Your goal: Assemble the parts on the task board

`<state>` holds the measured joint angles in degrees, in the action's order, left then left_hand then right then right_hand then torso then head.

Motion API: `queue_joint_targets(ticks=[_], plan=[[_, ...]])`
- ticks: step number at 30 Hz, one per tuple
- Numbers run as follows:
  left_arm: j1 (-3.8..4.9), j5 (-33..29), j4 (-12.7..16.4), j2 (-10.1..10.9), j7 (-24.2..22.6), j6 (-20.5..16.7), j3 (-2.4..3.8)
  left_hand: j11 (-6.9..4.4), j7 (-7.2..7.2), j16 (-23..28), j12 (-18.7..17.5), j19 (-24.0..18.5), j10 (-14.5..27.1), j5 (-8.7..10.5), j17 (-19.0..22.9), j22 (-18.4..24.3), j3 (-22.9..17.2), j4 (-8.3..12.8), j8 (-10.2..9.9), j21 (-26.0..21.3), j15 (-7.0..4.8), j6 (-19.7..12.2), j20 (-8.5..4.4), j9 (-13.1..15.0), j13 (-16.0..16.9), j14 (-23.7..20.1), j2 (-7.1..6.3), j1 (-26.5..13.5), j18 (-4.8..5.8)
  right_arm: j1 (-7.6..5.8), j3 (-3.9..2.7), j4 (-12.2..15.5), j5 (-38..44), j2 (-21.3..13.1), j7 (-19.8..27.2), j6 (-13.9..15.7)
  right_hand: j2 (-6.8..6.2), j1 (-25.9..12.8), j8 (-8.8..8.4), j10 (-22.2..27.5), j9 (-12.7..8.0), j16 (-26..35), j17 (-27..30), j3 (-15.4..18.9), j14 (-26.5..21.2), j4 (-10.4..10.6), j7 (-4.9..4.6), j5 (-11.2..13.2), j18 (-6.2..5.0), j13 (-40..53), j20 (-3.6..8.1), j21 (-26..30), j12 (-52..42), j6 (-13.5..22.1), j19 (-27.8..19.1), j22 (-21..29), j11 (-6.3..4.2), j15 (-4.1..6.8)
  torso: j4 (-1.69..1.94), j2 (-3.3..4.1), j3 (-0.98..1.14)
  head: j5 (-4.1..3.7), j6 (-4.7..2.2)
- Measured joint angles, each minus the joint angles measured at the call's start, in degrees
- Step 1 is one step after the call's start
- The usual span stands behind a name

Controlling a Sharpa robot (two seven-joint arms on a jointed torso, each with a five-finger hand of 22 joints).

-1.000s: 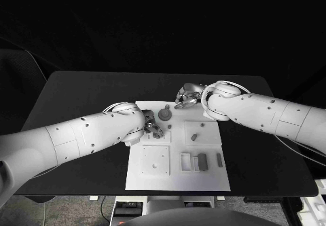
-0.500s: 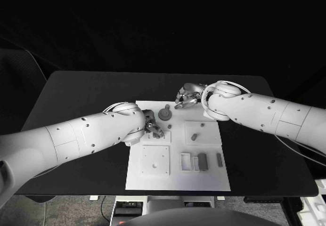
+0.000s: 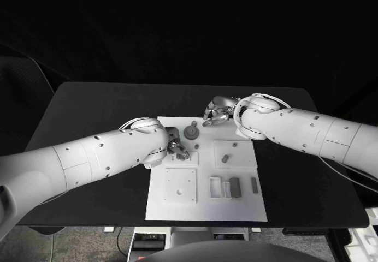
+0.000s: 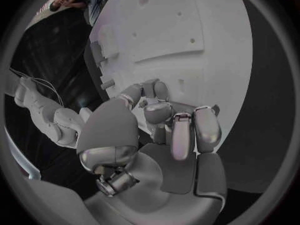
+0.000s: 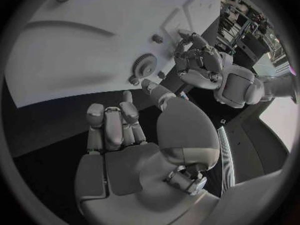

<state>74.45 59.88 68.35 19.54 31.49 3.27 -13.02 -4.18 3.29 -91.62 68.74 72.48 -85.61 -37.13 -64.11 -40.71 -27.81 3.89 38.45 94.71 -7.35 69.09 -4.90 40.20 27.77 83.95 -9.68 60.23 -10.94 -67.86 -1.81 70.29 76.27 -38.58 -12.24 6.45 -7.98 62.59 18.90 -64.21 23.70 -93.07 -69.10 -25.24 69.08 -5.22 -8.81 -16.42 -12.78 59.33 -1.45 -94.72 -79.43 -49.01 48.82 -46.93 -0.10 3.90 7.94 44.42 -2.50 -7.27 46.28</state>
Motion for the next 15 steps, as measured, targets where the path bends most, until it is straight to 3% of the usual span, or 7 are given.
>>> queue_joint_targets(ticks=[13,15], plan=[[0.06,0.0,-0.1,0.0,0.0,0.8,0.04,0.00,0.00,0.0,0.0,0.0,0.0,-0.30,0.0,-0.1,0.0,0.0,0.3,0.0,0.01,0.0,0.01,0.1,0.0,0.0,0.11,-0.1,0.00,0.02,0.00,0.0,0.0,0.0,0.0,0.0,0.00,0.0,0.00,0.0,0.0,0.0,0.1,0.0,0.0,0.0,0.04,0.0,0.00,0.0,0.00,0.0,0.0,0.0,0.0,0.0,0.01,-0.02,0.01,0.00,0.01,-0.04,-0.06],[0.06,-0.2,-0.2,0.0,0.0,0.8,0.04,0.00,0.00,0.0,0.0,0.0,0.0,0.99,0.0,-0.2,0.0,0.0,0.5,0.0,0.02,0.0,0.01,0.2,0.0,0.0,0.87,-0.9,0.00,0.02,0.00,0.0,0.0,0.0,0.0,0.0,0.00,0.0,0.00,0.0,0.0,0.0,0.1,0.0,0.0,0.0,0.06,0.0,0.00,0.0,0.00,0.0,0.0,-0.1,0.0,0.0,0.01,-0.03,0.01,-0.01,0.01,-0.07,-0.06]])
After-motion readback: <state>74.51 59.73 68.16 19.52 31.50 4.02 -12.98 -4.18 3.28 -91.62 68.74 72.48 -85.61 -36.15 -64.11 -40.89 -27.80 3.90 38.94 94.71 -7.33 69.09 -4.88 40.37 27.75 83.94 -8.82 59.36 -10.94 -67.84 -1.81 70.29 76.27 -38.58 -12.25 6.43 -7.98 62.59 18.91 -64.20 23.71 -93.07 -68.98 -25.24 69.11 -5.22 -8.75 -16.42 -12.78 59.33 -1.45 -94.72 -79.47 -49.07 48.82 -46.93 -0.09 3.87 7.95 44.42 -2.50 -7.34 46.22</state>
